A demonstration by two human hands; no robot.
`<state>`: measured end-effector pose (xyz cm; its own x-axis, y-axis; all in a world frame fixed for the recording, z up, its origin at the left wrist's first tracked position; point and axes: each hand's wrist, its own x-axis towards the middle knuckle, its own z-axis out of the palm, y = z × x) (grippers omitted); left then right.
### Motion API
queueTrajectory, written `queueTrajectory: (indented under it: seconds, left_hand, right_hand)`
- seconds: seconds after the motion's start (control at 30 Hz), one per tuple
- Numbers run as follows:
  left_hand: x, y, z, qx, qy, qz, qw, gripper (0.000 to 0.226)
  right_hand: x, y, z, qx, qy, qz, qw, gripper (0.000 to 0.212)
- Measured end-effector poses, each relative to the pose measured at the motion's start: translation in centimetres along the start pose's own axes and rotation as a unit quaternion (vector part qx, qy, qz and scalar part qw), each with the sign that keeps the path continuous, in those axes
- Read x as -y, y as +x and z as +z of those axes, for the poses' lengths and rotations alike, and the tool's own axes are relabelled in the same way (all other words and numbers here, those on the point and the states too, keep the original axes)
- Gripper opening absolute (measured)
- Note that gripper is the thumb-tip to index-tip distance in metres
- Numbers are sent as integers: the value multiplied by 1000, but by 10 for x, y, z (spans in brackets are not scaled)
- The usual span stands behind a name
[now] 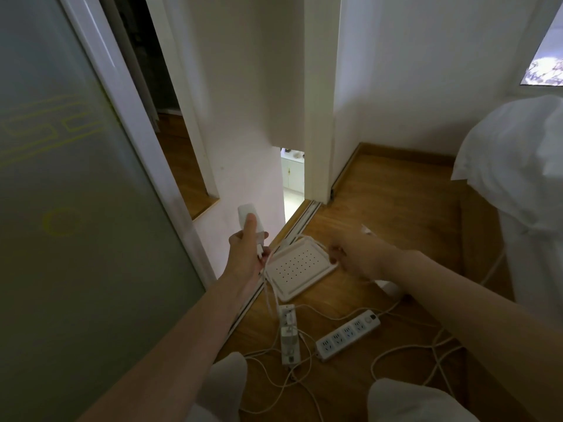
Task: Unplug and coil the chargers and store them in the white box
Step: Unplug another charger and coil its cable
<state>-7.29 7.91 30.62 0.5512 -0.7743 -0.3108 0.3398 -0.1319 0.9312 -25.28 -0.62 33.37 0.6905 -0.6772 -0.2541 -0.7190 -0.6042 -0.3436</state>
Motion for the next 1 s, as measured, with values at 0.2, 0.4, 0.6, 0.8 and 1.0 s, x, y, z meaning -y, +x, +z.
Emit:
queueTrajectory:
  seconds: [0.2,0.4,0.6,0.8,1.0]
  left_hand:
    - [9,1,7,15,24,4,1000,51]
    - [20,-3,22,64,45,-13,997,55]
    - [24,-13,21,95,61,7,994,47]
    - [22,-15,25,94,20,39,995,42]
    - [21,-15,28,87,2,11,996,37]
  right_hand:
    - [3,4,23,-7,2,13,1000,43]
    - [44,2,59,-47,246,-76,965,26]
    - [40,3,73,-21,212,-38,976,36]
    - [23,6,77,-13,95,-64,993,25]
    - [25,8,73,28,316,-47,947,52]
